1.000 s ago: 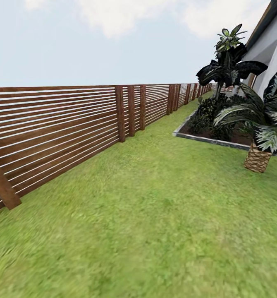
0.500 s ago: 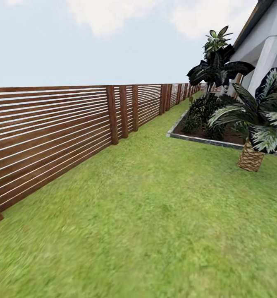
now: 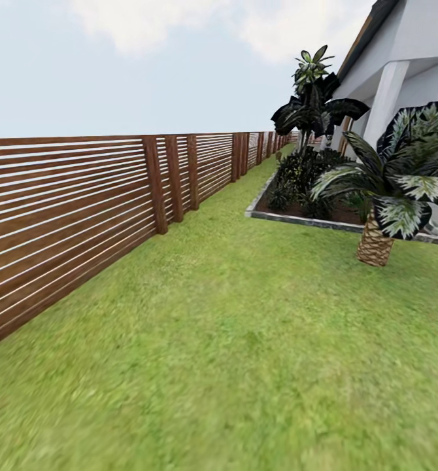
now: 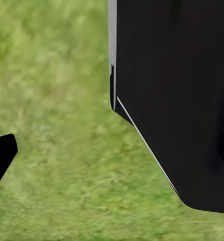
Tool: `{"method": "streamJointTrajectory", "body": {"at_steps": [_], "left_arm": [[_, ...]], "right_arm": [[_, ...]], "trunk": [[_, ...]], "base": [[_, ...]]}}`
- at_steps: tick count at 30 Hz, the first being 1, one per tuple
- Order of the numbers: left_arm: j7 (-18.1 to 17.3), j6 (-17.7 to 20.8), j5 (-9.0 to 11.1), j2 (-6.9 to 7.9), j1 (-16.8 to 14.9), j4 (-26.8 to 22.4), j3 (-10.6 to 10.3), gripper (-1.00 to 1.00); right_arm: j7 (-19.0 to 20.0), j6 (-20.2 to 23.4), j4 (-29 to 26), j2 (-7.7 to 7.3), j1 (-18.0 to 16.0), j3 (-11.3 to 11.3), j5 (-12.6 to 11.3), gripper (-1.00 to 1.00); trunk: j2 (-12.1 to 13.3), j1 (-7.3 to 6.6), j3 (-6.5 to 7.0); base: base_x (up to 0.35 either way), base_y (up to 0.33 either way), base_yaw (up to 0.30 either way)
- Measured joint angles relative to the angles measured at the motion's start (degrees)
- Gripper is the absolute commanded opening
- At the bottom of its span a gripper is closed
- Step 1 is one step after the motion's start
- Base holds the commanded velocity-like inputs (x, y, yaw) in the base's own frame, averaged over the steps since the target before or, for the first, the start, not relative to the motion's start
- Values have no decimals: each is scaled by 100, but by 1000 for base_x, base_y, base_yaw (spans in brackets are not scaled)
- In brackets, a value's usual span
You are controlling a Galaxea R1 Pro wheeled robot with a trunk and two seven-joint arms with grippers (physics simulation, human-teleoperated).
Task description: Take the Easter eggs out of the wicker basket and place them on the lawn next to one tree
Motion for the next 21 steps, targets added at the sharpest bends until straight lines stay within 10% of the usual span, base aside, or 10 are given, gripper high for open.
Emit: {"method": "streamJointTrajectory", "body": {"at_steps": [21], "left_arm": [[1, 0, 0, 0, -1, 0, 0, 100]], "right_arm": [[0, 0, -1, 0, 1, 4, 0, 100]], "trunk": [[0, 0, 0]], "base": [[324, 164, -114]]}}
